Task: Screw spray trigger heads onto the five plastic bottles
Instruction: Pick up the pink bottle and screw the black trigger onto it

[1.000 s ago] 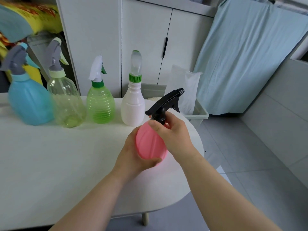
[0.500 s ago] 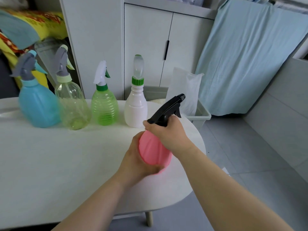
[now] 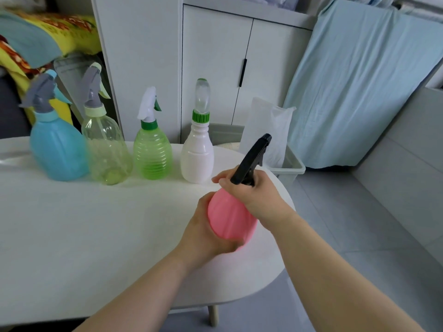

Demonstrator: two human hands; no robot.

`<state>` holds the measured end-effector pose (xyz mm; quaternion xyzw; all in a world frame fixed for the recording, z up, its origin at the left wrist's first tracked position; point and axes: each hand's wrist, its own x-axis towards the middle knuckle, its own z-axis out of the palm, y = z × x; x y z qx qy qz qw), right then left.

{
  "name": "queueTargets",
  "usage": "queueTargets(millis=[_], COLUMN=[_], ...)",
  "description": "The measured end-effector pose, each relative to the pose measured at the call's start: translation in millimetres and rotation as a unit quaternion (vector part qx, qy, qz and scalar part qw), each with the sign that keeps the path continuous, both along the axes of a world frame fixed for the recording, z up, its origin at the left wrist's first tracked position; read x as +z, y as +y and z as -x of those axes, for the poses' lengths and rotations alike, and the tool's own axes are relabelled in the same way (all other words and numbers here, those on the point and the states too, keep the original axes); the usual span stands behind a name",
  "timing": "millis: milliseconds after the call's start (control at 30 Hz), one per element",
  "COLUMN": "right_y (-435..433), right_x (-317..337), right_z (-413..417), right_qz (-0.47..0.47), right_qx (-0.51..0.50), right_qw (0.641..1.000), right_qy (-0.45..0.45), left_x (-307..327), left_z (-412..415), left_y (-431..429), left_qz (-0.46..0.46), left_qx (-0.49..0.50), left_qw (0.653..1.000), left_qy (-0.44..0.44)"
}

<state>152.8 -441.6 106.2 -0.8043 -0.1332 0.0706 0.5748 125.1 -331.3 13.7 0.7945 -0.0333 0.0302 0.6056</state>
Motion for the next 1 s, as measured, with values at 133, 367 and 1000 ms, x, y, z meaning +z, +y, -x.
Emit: queueTargets(millis=[133,367,1000], right_y=[4,18,-11], right_x=[-10,-17,2], right_z=[-1,20,-70], right_qz=[-0.007,-0.007,-0.017], right_qx=[-0.073,-0.213,-0.145], right_qw=[0.997,0.97,0.988], right_qy=[-0.039,-0.116,-0.058], left_x=[-4,-1,-13], left_z=[2,7,-14], left_y=[-4,-14,51], left_qz=[0.026,0.01,-0.436], left_qx=[0.012,0.048,0.062], left_qw=[1.0,0.998,0.898], left_qy=[-0.001,-0.038,0.01])
